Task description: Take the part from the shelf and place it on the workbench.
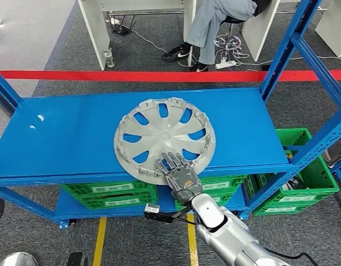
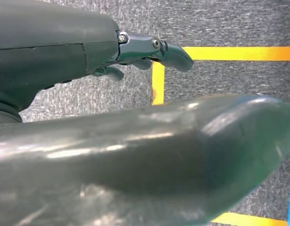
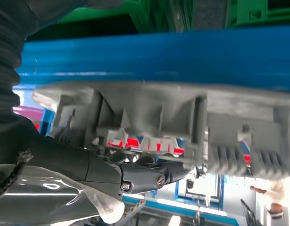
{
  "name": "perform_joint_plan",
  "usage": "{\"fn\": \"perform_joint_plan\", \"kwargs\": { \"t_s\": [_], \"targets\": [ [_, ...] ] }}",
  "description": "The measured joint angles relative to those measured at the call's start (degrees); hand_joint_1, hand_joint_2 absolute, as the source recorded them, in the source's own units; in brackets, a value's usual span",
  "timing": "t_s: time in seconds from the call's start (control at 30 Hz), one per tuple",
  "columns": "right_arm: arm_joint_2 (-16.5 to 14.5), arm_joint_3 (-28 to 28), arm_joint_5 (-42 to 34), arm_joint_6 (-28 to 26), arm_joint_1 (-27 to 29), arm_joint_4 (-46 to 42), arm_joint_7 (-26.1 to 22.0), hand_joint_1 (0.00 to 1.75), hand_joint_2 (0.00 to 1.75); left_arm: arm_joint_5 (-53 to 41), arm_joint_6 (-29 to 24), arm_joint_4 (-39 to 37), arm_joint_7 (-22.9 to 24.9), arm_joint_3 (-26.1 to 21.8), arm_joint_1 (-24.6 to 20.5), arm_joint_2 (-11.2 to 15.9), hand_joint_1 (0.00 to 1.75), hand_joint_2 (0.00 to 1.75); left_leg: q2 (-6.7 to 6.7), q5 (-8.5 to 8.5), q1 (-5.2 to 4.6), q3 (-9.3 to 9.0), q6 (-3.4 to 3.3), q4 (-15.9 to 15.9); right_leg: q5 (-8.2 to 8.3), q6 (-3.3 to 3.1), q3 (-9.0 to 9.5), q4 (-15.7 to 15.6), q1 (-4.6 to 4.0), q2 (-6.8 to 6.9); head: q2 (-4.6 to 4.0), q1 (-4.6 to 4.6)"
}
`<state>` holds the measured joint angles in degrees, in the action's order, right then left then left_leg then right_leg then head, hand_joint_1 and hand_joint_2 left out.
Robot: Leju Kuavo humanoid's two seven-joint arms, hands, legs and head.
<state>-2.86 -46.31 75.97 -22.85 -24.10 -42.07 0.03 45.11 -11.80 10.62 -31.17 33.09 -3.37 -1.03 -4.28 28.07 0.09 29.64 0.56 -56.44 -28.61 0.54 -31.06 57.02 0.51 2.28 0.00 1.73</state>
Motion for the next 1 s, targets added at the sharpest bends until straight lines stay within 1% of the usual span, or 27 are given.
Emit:
{"fn": "perform_joint_plan", "kwargs": {
  "t_s": [0.07, 0.1, 0.13, 0.37, 0.6, 0.77, 0.93, 1.0],
  "targets": [
    [0.0, 0.0, -0.02, 0.39, 0.07, 0.09, -0.01, 1.27, 1.75, 0.07, 0.44, -0.01, -0.49, 0.0, 0.0, 0.03, 0.0, 0.0, 0.0, 0.0, 0.0, -0.01, 0.0, 0.0, 0.0, 0.0, 0.0, 0.0, 0.0, 0.0, 0.0, 0.0],
    [0.0, 0.0, -0.01, 0.69, 0.06, 0.09, -0.03, 1.63, 1.75, 0.07, 0.56, -0.02, -0.67, 0.0, 0.0, 0.04, 0.0, 0.0, 0.0, 0.0, 0.0, -0.01, 0.0, 0.0, 0.0, 0.0, 0.0, 0.0, 0.0, -0.01, 0.0, -0.01],
    [0.0, 0.0, 0.01, 1.05, 0.05, 0.06, -0.06, 1.75, 1.75, 0.08, 0.62, -0.05, -0.83, 0.0, 0.0, 0.05, 0.0, 0.0, 0.0, 0.0, 0.0, -0.01, 0.0, 0.0, 0.0, 0.0, 0.0, 0.0, 0.0, -0.01, 0.0, -0.01],
    [0.48, 0.0, -0.36, 2.61, 0.17, -1.87, 0.04, 1.75, 1.75, 1.72, 2.93, -0.16, -3.91, -0.4, 0.11, 0.24, 0.0, 0.0, 0.0, 0.0, 0.0, -0.03, 0.0, 0.0, 0.0, 0.0, 0.01, 0.0, 0.0, 0.0, 0.0, -0.01],
    [1.77, 0.7, -0.29, 2.14, 1.37, -5.89, 0.13, 1.75, 1.75, 1.91, 3.59, -0.26, -8.31, -0.67, 0.14, 0.36, 0.0, 0.0, 0.0, 0.0, 0.0, -0.02, 0.0, -0.01, 0.0, 0.0, 0.0, 0.0, 0.0, -0.01, 0.0, -0.01],
    [2.51, 1.32, 0.13, 1.48, 2.29, -8.45, 0.15, 1.75, 1.75, 1.58, 3.48, -0.33, -8.79, -0.7, 0.07, 0.36, 0.0, 0.0, 0.0, 0.01, 0.0, -0.02, 0.0, -0.01, 0.0, 0.0, -0.01, 0.0, 0.0, -0.02, 0.0, 0.01],
    [3.11, 1.66, 0.26, 0.76, 3.06, -11.01, -0.32, 1.75, 1.75, 0.76, 7.28, -0.19, -8.84, -1.02, 0.32, 0.49, 0.0, 0.0, 0.0, 0.01, 0.0, -0.02, -0.01, -0.01, 0.0, 0.0, -0.01, 0.0, 0.0, -0.01, 0.0, -0.01],
    [3.44, 2.08, 0.38, 0.17, 3.84, -13.17, -0.63, 1.75, 1.75, -1.2, 7.56, 0.11, -8.86, -1.7, 0.73, 0.57, 0.0, 0.0, 0.0, 0.01, 0.0, -0.01, -0.01, -0.01, 0.0, 0.0, -0.01, 0.0, 0.0, -0.01, 0.0, -0.01]
  ]
}}
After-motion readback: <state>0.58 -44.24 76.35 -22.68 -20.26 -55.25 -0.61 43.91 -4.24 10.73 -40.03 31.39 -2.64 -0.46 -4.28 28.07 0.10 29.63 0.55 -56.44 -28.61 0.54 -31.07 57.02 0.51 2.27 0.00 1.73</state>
